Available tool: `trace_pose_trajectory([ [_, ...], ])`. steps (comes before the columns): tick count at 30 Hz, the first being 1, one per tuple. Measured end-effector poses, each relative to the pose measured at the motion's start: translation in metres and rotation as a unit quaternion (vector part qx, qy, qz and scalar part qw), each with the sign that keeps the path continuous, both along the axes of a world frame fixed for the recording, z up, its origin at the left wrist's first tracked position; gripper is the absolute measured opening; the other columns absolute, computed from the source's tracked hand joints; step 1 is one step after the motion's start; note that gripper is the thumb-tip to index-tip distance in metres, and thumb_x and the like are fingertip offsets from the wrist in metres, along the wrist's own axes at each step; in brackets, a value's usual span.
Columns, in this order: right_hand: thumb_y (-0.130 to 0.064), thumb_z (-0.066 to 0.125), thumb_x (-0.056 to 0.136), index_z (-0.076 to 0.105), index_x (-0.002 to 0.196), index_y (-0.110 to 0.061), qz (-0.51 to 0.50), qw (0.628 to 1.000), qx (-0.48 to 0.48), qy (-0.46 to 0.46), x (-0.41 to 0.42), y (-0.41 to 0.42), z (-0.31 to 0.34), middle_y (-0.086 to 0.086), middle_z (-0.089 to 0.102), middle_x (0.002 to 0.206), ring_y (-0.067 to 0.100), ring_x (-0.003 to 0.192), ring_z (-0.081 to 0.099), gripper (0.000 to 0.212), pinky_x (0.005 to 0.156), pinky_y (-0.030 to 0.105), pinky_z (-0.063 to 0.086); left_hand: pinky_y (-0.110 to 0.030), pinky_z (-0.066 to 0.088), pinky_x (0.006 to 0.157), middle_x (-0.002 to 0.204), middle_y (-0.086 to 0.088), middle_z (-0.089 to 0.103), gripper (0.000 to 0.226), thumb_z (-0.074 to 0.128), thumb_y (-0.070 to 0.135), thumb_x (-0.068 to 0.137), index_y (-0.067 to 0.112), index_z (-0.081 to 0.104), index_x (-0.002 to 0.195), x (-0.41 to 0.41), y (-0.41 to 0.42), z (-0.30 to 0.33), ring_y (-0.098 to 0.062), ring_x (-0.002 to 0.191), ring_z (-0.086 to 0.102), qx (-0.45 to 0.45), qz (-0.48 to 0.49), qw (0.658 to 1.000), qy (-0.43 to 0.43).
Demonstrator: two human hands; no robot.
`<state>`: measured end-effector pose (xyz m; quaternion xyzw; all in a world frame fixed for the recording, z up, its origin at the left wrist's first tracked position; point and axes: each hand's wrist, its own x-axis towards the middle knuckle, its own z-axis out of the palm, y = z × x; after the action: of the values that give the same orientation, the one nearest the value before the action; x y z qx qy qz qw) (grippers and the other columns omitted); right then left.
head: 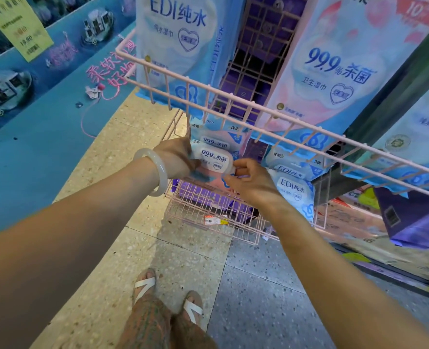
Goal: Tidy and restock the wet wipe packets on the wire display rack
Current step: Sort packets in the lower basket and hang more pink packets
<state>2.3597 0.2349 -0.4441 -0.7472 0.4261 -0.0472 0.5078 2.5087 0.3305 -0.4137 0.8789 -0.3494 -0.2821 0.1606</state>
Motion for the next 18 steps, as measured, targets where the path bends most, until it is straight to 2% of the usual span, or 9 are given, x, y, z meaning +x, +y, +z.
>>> trace_pose_trajectory([
  [3,-0.026,0.066,0.081,0.057,0.103,-0.021,-0.018,0.999,-0.035,0.009,0.001,-0.009,0.008,-0.011,0.062,0.089,0.003,0.077,0.059,0.024,0.069,0.017,0.051,-0.030,0.041,0.078,0.123,-0.014,0.062,0.037,0.054,0.026,0.089,0.010,0.054,0.122,0.008,-0.006,-0.004,-0.031,0.100,0.057,-0.013,0.061,0.998,-0.020],
  [5,-0.024,0.062,0.083,0.057,0.097,-0.018,-0.052,0.998,-0.048,-0.004,0.007,-0.014,0.016,0.008,0.066,0.107,0.023,0.093,0.063,0.016,0.089,0.038,0.052,-0.028,0.040,0.092,0.127,-0.013,0.059,0.042,0.053,0.015,0.088,0.010,0.048,0.129,0.014,-0.013,-0.009,-0.029,0.118,0.054,-0.088,0.112,0.988,0.059],
  [8,-0.024,0.062,0.083,0.055,0.116,-0.005,-0.037,0.999,0.006,-0.037,0.025,-0.011,0.021,0.022,0.060,0.122,0.037,0.112,0.058,0.039,0.099,0.047,0.047,-0.023,0.042,0.095,0.117,-0.008,0.062,0.040,0.049,-0.003,0.086,0.015,0.053,0.122,0.019,-0.022,-0.016,-0.025,0.117,0.054,-0.163,0.100,0.967,0.170],
  [10,-0.030,0.064,0.081,0.051,0.121,-0.012,-0.049,0.998,0.028,-0.039,0.038,-0.006,0.020,0.013,0.058,0.128,0.030,0.118,0.055,0.046,0.103,0.046,0.043,-0.016,0.044,0.093,0.108,-0.008,0.062,0.035,0.047,-0.008,0.085,0.015,0.055,0.110,0.020,-0.025,-0.018,-0.021,0.107,0.055,-0.213,0.107,0.952,0.191],
  [11,-0.030,0.065,0.081,0.051,0.116,-0.017,-0.059,0.997,0.034,-0.048,0.041,-0.004,0.018,0.008,0.059,0.126,0.026,0.118,0.055,0.041,0.103,0.043,0.043,-0.020,0.044,0.096,0.107,-0.008,0.060,0.033,0.046,-0.009,0.086,0.015,0.054,0.108,0.020,-0.026,-0.019,-0.022,0.107,0.056,-0.229,0.116,0.944,0.205],
  [13,-0.028,0.065,0.081,0.047,0.112,-0.024,-0.064,0.995,0.038,-0.065,0.042,0.001,0.015,0.001,0.059,0.121,0.021,0.118,0.054,0.037,0.103,0.039,0.043,-0.037,0.043,0.105,0.114,-0.010,0.059,0.039,0.045,-0.005,0.087,0.015,0.050,0.120,0.019,-0.026,-0.023,-0.027,0.114,0.057,-0.232,0.109,0.945,0.202],
  [14,-0.028,0.065,0.081,0.045,0.118,-0.023,-0.061,0.995,0.031,-0.066,0.040,0.002,0.015,0.001,0.058,0.123,0.020,0.118,0.053,0.043,0.103,0.037,0.042,-0.038,0.043,0.104,0.119,-0.011,0.059,0.049,0.045,-0.002,0.088,0.016,0.044,0.133,0.017,-0.025,-0.023,-0.028,0.115,0.057,-0.216,0.095,0.954,0.184],
  [16,-0.030,0.064,0.082,0.042,0.128,-0.019,-0.047,0.998,-0.007,-0.043,0.034,0.004,0.016,-0.003,0.054,0.121,0.013,0.112,0.050,0.052,0.099,0.029,0.041,-0.026,0.041,0.098,0.128,-0.009,0.054,0.062,0.047,0.005,0.087,0.017,0.030,0.145,0.009,-0.021,-0.021,-0.026,0.116,0.053,-0.186,0.065,0.975,0.105],
  [18,-0.028,0.063,0.083,0.048,0.124,-0.014,-0.040,0.996,-0.076,-0.016,0.020,0.006,0.020,-0.006,0.051,0.102,0.010,0.099,0.046,0.045,0.092,0.022,0.039,-0.014,0.027,0.099,0.140,-0.014,0.042,0.058,0.051,0.006,0.085,0.010,0.035,0.140,-0.010,-0.015,-0.013,-0.027,0.127,0.043,-0.212,0.070,0.975,-0.001],
])
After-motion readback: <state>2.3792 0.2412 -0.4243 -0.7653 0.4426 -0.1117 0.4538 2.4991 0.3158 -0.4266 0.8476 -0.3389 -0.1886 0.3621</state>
